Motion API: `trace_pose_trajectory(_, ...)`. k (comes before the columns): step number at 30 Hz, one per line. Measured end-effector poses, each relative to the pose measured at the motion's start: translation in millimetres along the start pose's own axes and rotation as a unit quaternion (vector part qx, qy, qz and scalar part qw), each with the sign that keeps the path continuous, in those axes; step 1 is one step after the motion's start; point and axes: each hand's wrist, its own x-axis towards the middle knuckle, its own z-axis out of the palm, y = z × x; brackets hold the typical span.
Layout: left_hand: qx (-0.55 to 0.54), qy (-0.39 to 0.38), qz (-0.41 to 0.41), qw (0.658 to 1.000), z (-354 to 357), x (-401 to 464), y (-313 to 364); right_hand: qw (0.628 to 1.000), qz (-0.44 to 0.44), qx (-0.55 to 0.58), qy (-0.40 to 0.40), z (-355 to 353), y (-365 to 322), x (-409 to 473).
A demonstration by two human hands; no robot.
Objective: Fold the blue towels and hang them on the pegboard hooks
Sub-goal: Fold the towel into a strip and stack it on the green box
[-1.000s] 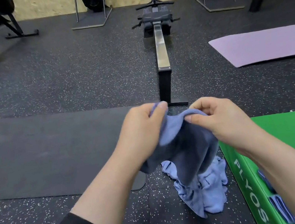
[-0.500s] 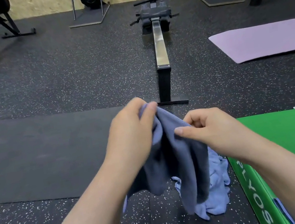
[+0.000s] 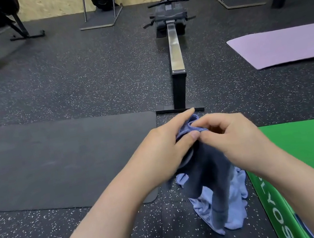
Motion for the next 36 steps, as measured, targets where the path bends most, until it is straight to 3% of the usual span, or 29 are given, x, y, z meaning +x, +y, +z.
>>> trace_pose_trajectory(5,0.026,0.001,0.02,0.999,-1.5,1.2,-4.2,0.999,-0.007,-0.012,-0.044,-4.7,0.8,-1.8)
trace_pose_trajectory(9,0.073,0.018,0.019,0.997,-1.8,1.2,-4.8,0.999,0.011,0.013,-0.036,-3.0,6.8,1.3)
trace_pose_trajectory(16,0.049,0.25,-0.112,0.96,-28.2,6.6,-24.5,0.997,0.063,-0.002,-0.045,-8.6,15.9,2.0)
trace_pose_trajectory(19,0.054,0.212,-0.122,0.968,-38.4,4.9,-25.4,0.999,0.033,0.006,-0.022,-9.5,14.5,0.3)
trace_pose_trajectory(24,0.042,0.025,-0.001,0.999,-10.4,-4.4,1.6,1.0,-0.004,-0.009,-0.017,0.6,5.7,-0.3)
trace_pose_trajectory(27,0.031,-0.015,0.003,0.999,-3.3,-3.2,-0.4,1.0,-0.004,-0.022,-0.016,1.3,4.3,-0.1)
trace_pose_trajectory(30,0.034,0.005,-0.018,0.999,-3.5,1.9,-7.5,0.999,0.006,-0.034,-0.02,0.2,4.7,-0.2)
trace_pose_trajectory(34,0.075,0.153,-0.085,0.982,-11.9,7.9,-18.6,0.999,0.031,-0.031,-0.03,-6.6,10.9,1.0)
trace_pose_trajectory(36,0.064,0.178,-0.112,0.976,-19.7,8.4,-22.3,0.998,0.04,-0.027,-0.031,-10.4,12.4,1.1)
